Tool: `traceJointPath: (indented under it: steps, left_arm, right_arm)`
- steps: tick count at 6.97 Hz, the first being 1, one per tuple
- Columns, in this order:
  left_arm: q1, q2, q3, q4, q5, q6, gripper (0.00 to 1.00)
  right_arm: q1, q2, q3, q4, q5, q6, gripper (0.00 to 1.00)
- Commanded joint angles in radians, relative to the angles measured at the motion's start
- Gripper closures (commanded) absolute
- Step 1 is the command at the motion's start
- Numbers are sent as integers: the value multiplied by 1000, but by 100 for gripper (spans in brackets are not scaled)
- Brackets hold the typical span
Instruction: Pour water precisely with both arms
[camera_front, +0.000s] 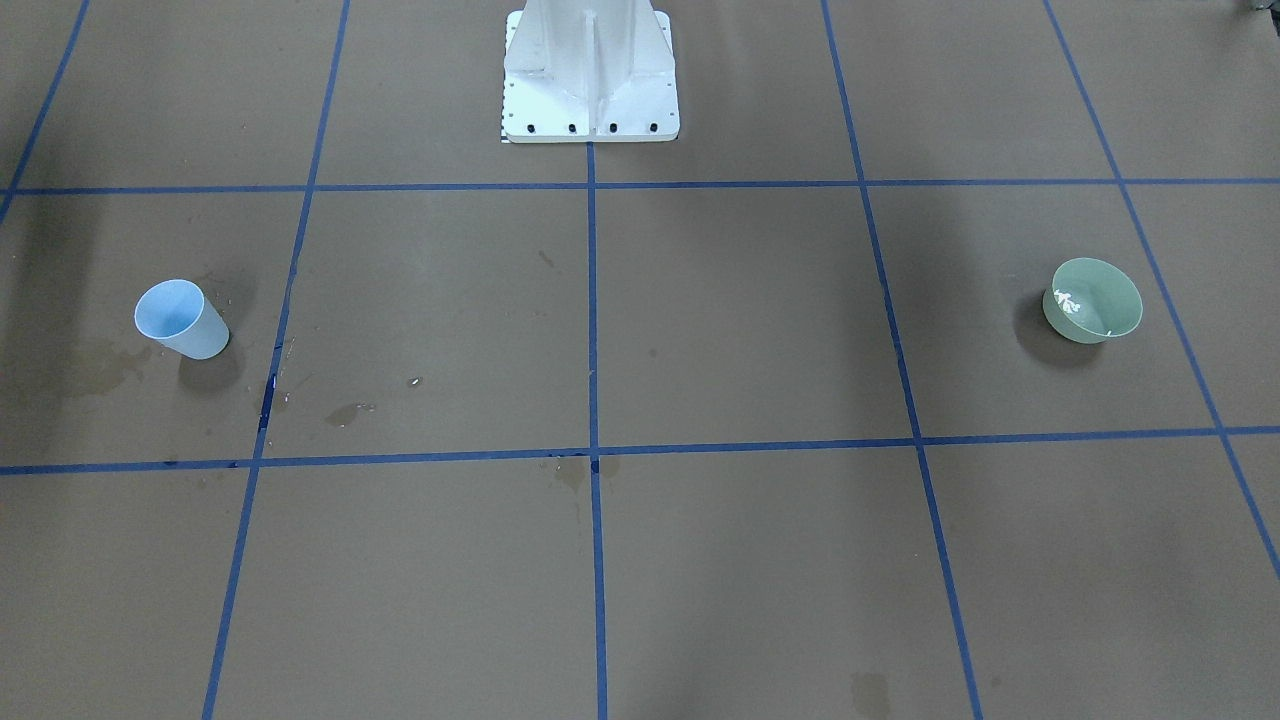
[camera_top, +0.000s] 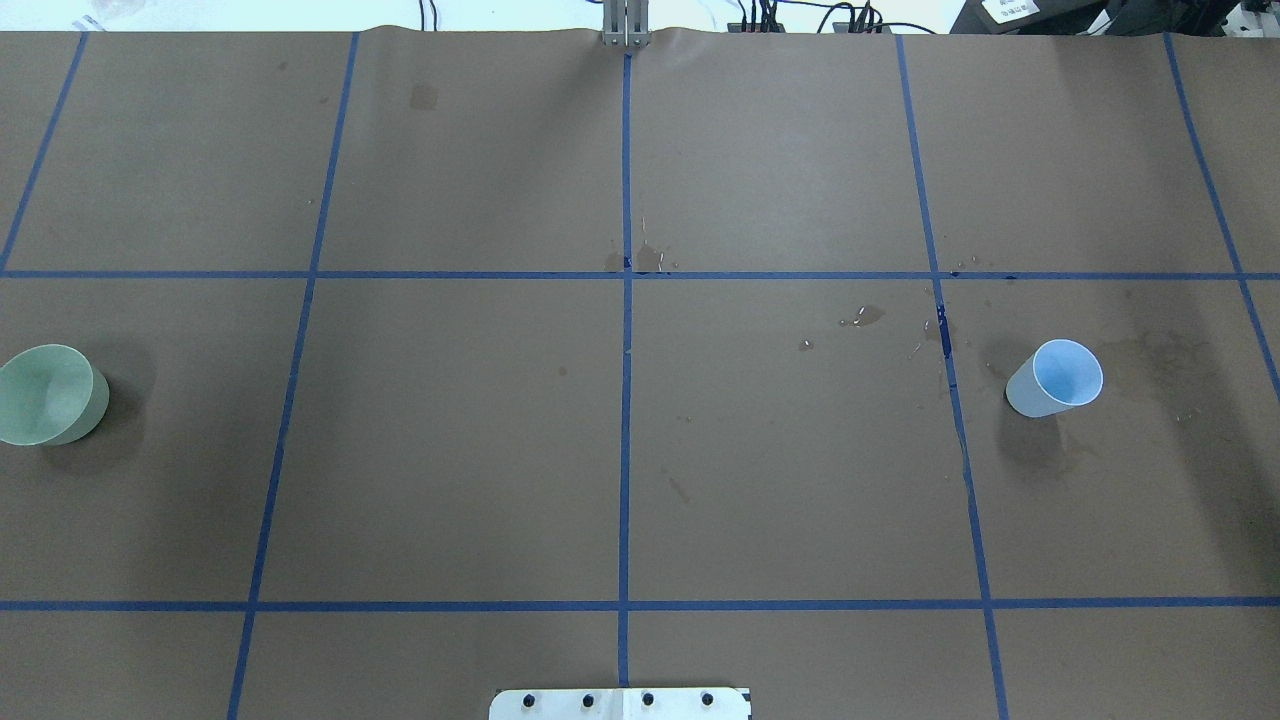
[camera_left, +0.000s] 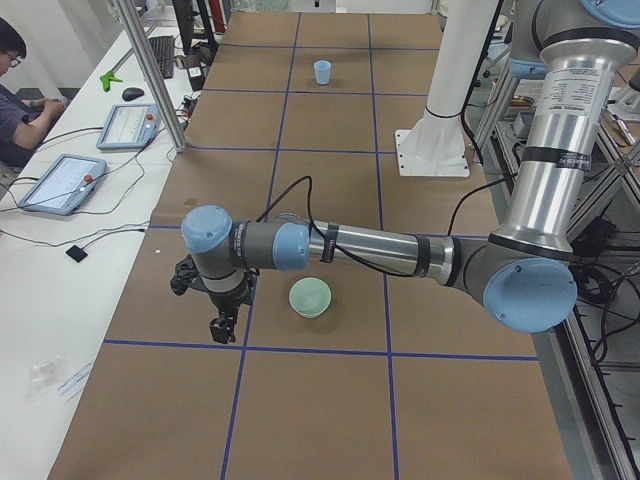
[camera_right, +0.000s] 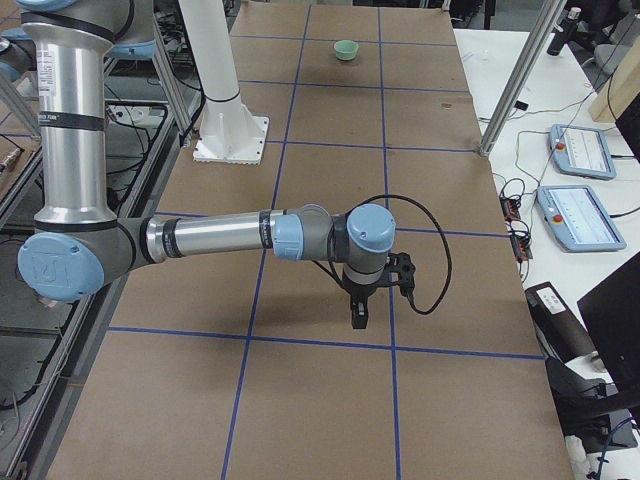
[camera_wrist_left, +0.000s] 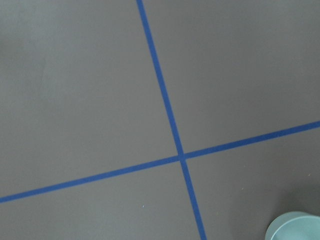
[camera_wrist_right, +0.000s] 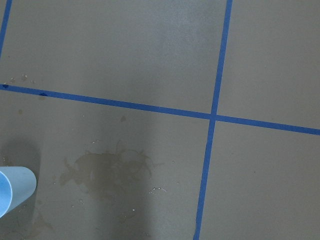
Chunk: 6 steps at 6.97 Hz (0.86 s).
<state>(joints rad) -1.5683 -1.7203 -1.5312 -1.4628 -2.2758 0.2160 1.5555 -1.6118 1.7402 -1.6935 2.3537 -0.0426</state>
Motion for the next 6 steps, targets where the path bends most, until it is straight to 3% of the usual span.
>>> traceJointPath:
  steps: [1,6]
  left_arm:
    - [-3,95,-67,-5,-4,-27,0]
    - [-1,117,-104,-7,-4,-93,0]
  right_arm:
    - [0,-3,-25,2,-1,1,0]
    - [0,-42,-21,3,1,1,0]
